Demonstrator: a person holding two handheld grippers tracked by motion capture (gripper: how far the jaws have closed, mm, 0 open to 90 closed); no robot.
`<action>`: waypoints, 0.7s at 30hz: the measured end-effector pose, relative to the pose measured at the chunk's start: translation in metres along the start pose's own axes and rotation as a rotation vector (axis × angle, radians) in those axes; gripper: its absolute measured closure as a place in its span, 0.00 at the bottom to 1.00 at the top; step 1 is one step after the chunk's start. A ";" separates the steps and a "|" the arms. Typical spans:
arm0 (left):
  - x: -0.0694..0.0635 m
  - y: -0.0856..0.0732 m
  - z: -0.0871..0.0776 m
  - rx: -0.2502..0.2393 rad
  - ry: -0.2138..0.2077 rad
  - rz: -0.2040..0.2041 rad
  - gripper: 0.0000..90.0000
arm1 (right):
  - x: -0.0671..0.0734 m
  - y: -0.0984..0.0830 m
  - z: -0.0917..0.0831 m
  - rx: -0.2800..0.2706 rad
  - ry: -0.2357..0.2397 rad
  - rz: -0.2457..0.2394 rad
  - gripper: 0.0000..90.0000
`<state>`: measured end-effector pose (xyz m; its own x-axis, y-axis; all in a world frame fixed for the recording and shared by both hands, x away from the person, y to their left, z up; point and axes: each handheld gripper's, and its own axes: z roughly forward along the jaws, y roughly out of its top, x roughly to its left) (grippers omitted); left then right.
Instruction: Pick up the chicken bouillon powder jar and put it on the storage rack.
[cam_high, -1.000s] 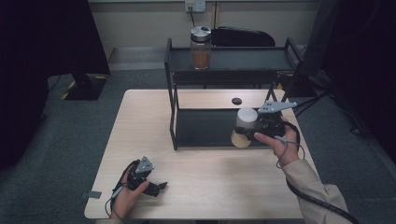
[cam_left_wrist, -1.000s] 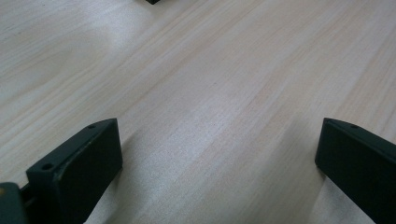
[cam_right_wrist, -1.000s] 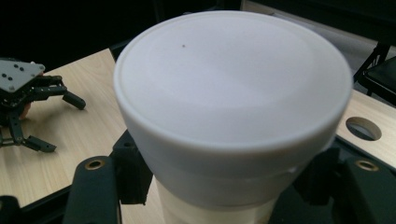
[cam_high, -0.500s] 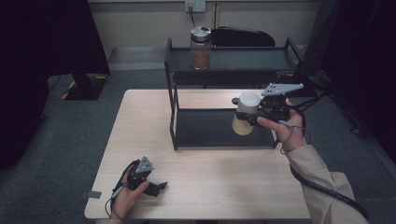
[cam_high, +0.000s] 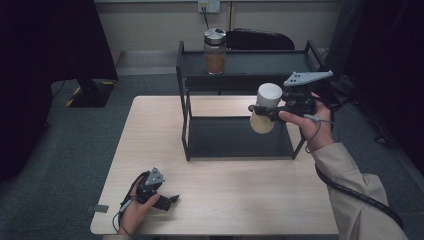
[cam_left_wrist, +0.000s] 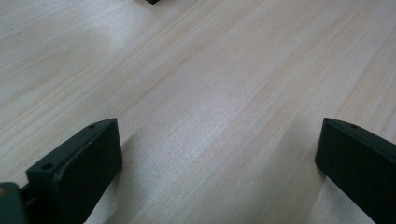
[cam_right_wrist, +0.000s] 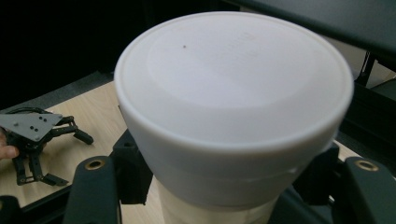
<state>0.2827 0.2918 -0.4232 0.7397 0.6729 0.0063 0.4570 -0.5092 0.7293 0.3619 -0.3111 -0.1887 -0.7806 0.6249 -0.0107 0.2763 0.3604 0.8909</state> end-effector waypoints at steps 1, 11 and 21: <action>0.000 0.000 0.000 0.000 0.000 0.000 0.00 | 0.000 0.002 -0.001 -0.001 0.000 -0.002 0.38; 0.000 0.000 0.000 0.002 -0.001 0.000 0.00 | -0.001 0.021 -0.012 0.010 -0.005 -0.014 0.38; 0.000 0.000 0.000 0.001 -0.001 0.000 0.00 | -0.001 0.044 -0.023 0.000 -0.028 -0.028 0.38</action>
<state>0.2829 0.2919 -0.4230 0.7401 0.6725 0.0060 0.4575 -0.5100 0.7284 0.3622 -0.3121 -0.1393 -0.7719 0.6340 -0.0484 0.2547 0.3780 0.8901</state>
